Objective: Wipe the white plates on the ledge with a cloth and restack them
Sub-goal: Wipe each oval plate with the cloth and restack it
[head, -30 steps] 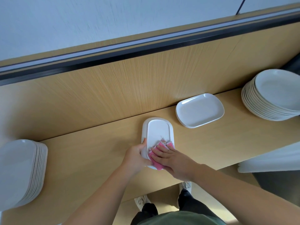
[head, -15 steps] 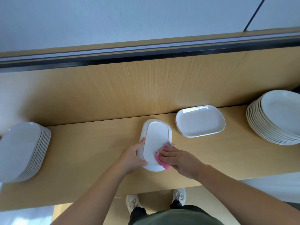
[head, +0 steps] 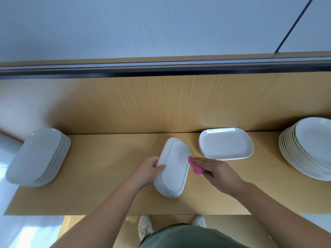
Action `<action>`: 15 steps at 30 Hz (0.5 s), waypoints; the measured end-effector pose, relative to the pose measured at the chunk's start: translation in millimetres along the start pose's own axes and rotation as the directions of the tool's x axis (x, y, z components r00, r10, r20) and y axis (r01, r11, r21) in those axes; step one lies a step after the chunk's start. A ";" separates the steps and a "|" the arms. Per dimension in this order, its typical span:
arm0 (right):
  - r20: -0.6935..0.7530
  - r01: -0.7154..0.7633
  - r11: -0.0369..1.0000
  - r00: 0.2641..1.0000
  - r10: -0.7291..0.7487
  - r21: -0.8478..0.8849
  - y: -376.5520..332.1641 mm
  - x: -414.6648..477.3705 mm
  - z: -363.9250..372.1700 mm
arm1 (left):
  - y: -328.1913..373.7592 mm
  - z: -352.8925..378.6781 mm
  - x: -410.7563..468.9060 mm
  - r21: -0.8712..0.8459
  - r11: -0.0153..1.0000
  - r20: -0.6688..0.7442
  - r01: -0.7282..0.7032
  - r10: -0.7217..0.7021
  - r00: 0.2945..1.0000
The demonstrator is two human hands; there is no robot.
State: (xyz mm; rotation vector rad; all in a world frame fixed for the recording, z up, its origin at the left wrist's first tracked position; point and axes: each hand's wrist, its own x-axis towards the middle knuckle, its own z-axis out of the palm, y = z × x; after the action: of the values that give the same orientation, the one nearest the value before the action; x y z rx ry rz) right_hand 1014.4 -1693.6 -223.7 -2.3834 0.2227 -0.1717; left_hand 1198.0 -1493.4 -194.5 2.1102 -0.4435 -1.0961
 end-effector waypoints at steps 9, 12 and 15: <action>-0.095 0.111 0.993 0.990 -0.107 0.040 -21.4 9.3 -25.7 | 24.4 -26.4 -24.3 0.162 0.986 -0.099 -0.051 0.068 0.993; -0.105 0.169 0.985 0.981 -0.164 0.044 -34.1 21.4 -26.6 | 22.3 -44.1 -43.2 0.301 0.954 -0.266 -0.013 0.097 0.959; -0.095 0.215 0.976 0.973 -0.211 0.039 -48.7 39.1 -19.6 | 10.2 -64.3 -63.0 0.399 0.917 -0.415 0.019 0.162 0.896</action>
State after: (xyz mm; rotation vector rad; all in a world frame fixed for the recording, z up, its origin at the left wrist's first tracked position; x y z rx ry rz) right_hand 1054.4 -1679.5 -173.8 -2.3498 0.0037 -0.3819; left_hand 1213.8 -1436.2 -126.0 2.5823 -0.5490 -0.4742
